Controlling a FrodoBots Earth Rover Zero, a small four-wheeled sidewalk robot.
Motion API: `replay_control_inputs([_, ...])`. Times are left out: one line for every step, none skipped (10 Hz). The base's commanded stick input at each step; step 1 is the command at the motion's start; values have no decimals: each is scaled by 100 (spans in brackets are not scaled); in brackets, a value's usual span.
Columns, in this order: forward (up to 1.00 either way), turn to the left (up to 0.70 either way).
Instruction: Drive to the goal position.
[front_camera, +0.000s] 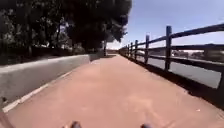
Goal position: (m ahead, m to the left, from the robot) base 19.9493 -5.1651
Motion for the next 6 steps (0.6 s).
replay_control_inputs([100,0])
replay_control_inputs([100,0])
replay_control_inputs([100,0])
replay_control_inputs([100,0])
replay_control_inputs([100,0])
replay_control_inputs([100,0])
